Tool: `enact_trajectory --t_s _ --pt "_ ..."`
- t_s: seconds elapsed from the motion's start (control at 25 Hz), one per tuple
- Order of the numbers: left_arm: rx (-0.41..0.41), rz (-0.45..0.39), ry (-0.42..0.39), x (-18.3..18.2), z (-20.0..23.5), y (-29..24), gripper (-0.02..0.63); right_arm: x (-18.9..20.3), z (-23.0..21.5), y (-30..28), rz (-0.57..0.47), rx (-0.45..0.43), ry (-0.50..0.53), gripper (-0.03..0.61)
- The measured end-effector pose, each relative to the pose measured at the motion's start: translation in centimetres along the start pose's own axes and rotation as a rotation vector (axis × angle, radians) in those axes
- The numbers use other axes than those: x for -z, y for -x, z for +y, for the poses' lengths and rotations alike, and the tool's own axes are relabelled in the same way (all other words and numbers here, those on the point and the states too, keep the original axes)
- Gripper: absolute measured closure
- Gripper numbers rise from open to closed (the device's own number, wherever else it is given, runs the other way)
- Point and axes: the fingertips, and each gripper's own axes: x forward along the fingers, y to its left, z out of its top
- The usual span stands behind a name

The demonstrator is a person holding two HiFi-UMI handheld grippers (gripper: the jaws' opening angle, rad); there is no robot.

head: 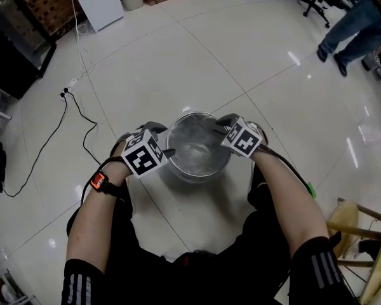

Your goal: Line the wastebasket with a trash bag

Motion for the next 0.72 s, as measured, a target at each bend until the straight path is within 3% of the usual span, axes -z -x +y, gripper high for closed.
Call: enact_trajectory --t_s 0.36,0.48,0.72 --pt "0.026 -0.029 -0.024 -1.7 0.2 -0.6 0.336 1.2 0.6 -5.8 0.130 -0.064 0.043 0.470" --pt "0.031 -0.031 -0.023 -1.8 0.4 -0.7 0.337 0.8 0.0 -6.2 0.161 -0.038 0.042 0.571" --pt "0.016 -0.032 -0.005 -1.7 1.0 -0.7 0.342 0.1 -4.1 -5.3 0.155 0.115 0.019 0.572"
